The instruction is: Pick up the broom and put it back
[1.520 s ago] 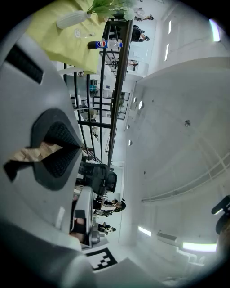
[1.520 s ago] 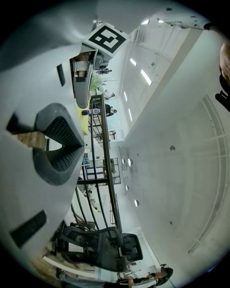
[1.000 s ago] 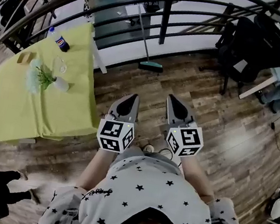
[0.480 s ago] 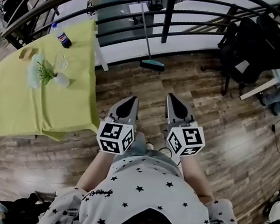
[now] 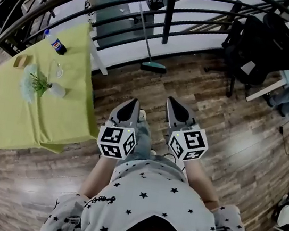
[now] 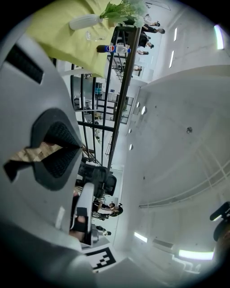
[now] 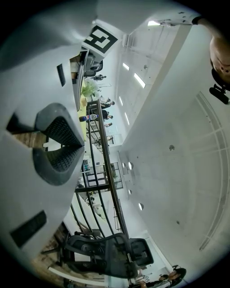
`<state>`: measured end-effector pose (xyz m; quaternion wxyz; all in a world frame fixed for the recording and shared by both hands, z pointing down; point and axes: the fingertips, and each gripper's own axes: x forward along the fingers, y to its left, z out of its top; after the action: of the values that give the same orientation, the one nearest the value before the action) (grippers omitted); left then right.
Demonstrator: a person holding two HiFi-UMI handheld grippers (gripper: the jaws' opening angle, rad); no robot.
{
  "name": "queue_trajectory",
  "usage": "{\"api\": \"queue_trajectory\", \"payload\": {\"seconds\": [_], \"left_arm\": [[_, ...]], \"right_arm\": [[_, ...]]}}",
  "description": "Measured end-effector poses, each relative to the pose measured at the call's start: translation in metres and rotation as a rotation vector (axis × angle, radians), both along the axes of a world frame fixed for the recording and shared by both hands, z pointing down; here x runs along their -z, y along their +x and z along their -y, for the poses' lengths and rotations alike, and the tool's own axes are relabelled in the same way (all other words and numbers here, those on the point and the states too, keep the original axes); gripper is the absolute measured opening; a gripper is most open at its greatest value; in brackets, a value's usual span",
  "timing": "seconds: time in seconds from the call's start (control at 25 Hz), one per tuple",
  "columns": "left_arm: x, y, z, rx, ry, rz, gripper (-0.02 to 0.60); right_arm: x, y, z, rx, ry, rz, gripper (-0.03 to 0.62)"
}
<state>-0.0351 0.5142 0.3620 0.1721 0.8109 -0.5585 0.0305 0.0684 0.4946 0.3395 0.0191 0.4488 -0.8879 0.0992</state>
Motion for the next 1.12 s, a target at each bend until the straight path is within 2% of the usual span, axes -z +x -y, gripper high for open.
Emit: {"api": "queue_trajectory", "payload": {"seconds": [0.48, 1.12], "left_arm": [[-0.006, -0.023, 0.119, 0.016, -0.008, -0.008, 0.011], [0.001, -0.064, 0.283, -0.035, -0.036, 0.016, 0.011]], "right_arm": [[-0.009, -0.015, 0.119, -0.012, -0.025, -0.028, -0.006], [-0.001, -0.056, 0.282, -0.042, -0.052, -0.043, -0.006]]}}
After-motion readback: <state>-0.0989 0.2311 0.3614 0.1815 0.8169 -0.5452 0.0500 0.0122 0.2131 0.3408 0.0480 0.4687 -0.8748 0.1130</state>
